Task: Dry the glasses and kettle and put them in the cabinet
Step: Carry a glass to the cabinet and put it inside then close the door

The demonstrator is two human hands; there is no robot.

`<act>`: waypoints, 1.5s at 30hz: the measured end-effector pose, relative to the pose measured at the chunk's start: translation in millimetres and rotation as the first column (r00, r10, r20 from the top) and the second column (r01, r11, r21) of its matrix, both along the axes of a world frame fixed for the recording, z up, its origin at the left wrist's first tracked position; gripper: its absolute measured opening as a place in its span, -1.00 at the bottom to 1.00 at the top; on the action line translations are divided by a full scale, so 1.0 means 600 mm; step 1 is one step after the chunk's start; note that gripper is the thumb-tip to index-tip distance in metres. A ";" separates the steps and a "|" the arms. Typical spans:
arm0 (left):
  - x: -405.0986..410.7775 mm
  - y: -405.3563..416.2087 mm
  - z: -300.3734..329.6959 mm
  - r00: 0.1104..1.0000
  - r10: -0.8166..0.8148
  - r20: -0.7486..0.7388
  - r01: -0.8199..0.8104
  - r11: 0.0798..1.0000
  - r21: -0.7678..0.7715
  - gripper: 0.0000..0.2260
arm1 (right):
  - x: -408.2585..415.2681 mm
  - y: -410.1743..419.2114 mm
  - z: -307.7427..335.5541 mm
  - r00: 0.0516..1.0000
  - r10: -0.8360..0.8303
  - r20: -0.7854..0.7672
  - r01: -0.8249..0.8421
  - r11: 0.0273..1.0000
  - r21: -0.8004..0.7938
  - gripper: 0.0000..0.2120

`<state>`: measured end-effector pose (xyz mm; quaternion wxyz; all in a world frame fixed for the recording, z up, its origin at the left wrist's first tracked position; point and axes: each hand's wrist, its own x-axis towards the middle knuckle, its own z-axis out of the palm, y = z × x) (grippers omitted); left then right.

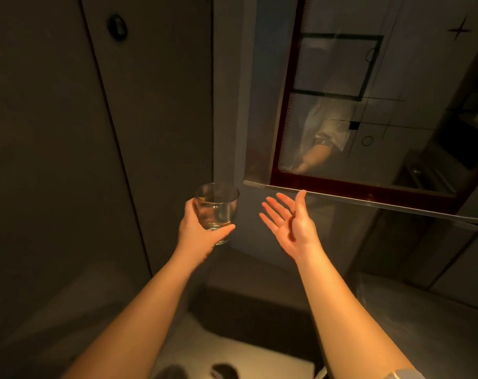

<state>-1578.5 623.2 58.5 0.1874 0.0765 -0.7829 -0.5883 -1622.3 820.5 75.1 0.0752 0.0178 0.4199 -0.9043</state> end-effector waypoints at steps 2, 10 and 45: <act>0.007 -0.014 0.004 1.000 0.011 -0.018 -0.011 1.000 0.004 -0.17 | 0.011 -0.043 0.012 0.995 0.093 -0.046 -0.088 0.992 0.090 -0.37; -0.009 -0.092 0.011 0.999 0.003 -0.052 -0.001 0.999 0.049 -0.23 | -0.010 -0.186 0.016 0.911 0.320 -0.258 -0.134 0.825 0.550 -0.36; -0.545 -0.235 -0.056 0.895 -0.432 -0.111 0.444 0.887 0.124 -0.32 | -0.407 -0.348 -0.019 0.924 -0.190 -0.332 0.341 0.801 0.492 -0.60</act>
